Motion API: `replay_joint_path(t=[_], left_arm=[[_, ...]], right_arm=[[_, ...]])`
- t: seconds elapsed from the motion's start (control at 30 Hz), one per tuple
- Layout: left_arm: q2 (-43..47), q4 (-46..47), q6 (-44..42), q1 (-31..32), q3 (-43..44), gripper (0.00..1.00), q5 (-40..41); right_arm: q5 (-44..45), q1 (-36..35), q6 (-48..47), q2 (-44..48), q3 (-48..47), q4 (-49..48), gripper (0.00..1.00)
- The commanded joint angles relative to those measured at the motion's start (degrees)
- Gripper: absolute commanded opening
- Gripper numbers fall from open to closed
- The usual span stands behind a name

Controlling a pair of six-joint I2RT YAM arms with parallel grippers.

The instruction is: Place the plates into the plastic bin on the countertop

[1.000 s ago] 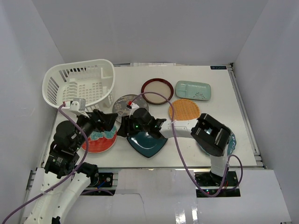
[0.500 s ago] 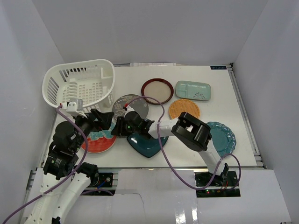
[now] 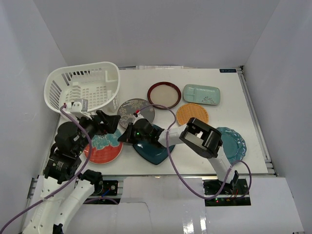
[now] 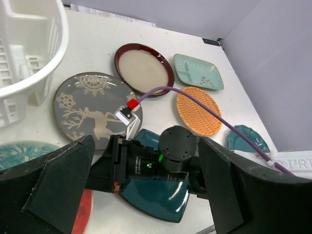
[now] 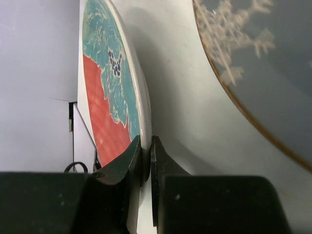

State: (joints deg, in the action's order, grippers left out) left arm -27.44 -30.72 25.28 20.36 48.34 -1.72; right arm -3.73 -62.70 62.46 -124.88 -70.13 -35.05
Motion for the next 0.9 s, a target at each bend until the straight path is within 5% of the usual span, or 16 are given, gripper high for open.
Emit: replay_joint_path(t=[0.0, 0.27, 0.6, 0.87], left_arm=[[-2.69, -0.39, -0.06, -0.14, 6.49, 0.98, -4.16], [-11.84, -0.31, 5.48, -0.06, 13.28, 0.98, -27.00], [-16.59, -1.01, 6.19, -0.14, 8.45, 0.92, -23.68], [-19.75, -2.33, 5.13, -0.14, 1.15, 0.98, -26.84]], right_arm=[[-0.67, -0.32, -3.21, 10.84, 4.20, -6.35, 0.08], [-6.45, 6.51, -1.47, 35.21, 24.14, -11.88, 0.08], [-23.76, 28.93, -0.84, 64.30, 41.03, -5.40, 0.08], [-31.25, 36.33, 0.30, 67.40, 39.90, -5.12, 0.08]])
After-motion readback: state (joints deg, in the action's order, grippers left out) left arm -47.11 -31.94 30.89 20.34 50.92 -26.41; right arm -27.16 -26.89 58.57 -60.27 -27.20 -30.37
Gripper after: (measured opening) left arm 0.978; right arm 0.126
